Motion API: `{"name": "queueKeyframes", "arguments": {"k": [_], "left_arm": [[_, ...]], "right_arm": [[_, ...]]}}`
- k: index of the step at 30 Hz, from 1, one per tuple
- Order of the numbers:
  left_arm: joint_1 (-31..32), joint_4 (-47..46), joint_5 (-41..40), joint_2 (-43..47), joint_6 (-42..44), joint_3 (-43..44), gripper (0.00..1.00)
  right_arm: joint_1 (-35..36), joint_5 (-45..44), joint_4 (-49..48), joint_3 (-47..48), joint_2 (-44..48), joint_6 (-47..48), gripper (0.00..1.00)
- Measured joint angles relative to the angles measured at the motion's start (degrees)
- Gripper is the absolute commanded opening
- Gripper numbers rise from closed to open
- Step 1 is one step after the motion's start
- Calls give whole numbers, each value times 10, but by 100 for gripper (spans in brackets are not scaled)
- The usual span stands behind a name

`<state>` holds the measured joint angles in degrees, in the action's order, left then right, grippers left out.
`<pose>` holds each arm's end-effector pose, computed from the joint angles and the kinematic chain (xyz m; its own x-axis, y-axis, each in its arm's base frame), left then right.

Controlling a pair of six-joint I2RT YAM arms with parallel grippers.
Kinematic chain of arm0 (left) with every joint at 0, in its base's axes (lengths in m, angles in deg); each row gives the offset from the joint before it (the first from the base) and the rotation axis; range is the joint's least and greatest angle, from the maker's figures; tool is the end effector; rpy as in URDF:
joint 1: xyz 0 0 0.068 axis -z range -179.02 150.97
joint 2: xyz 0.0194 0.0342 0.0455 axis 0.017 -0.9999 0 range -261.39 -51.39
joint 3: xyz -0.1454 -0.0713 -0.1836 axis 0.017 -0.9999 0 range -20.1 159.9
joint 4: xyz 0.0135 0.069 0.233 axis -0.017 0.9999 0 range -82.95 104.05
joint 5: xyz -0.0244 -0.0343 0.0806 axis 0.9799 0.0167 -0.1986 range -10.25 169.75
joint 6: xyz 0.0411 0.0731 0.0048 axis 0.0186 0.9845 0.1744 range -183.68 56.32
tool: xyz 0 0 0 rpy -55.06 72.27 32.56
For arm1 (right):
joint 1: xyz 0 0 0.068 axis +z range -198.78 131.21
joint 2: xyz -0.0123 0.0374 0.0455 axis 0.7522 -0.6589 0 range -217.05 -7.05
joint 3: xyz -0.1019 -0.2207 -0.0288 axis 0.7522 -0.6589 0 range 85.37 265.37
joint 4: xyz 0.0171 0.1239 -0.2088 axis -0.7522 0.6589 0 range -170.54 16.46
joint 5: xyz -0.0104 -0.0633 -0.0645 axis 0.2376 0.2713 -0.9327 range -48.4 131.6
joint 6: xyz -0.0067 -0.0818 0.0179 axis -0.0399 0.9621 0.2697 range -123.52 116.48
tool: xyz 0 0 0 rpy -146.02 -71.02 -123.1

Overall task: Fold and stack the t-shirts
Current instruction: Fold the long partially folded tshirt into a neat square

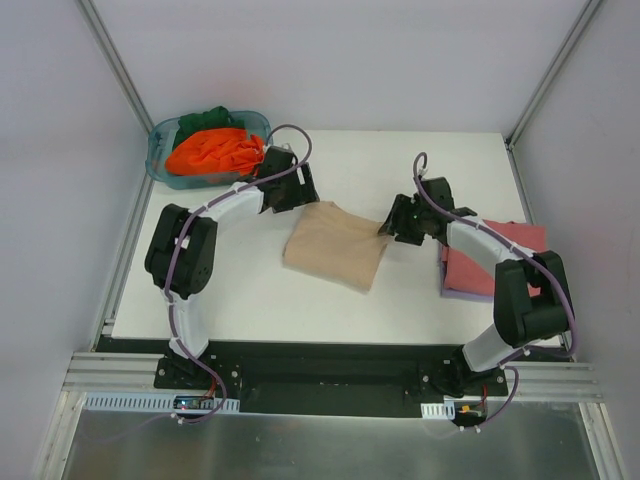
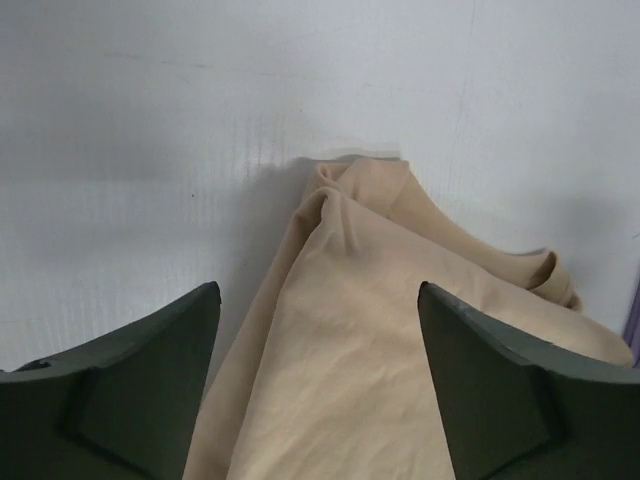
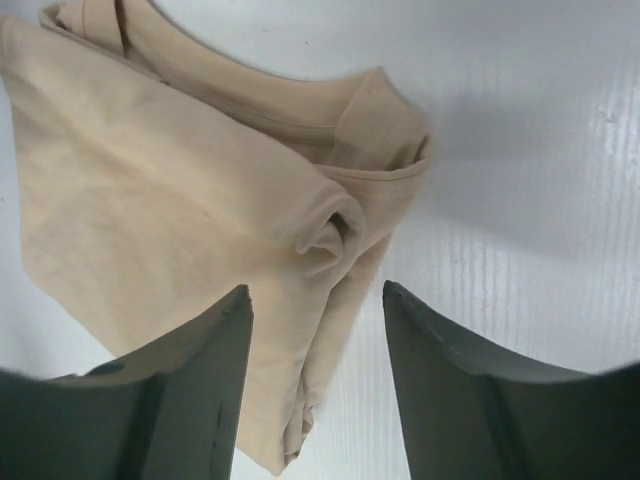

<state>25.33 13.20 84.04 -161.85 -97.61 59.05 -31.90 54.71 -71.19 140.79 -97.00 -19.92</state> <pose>0.4013 -0.1878 0.1780 -0.7194 -0.2853 -0.6332 0.0768 0.8734 -0.4808 0.3251 0.1161 0.1690 -0.7603 0.0566 -0.6471 -0.2341 0.9054 0.3543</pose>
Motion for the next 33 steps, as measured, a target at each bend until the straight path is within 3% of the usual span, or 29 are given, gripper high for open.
{"name": "queueKeyframes", "arguments": {"k": [1,2,3,8,12,16,22,28,33], "left_arm": [[-1,-1,0,0,-3,0,99],[-2,0,0,0,-2,0,99],[-5,1,0,1,-5,0,99],[-8,1,25,42,-7,-17,99],[-8,-13,73,83,-12,-31,99],[-8,-30,130,74,-17,-28,99],[-8,-40,182,-24,-21,34,99],[-8,-38,157,-94,-21,53,99],[-8,-49,135,-91,-34,38,99]], "right_arm": [[-2,-1,8,2,0,5,65],[-3,-2,17,6,1,9,74],[-3,-2,25,10,3,14,96],[-1,21,45,14,54,34,96],[15,88,16,1,105,34,96],[37,140,-17,0,94,26,96],[41,150,-35,30,-11,20,96],[20,124,-30,81,-116,33,96],[3,124,-25,118,-178,33,96]]}}
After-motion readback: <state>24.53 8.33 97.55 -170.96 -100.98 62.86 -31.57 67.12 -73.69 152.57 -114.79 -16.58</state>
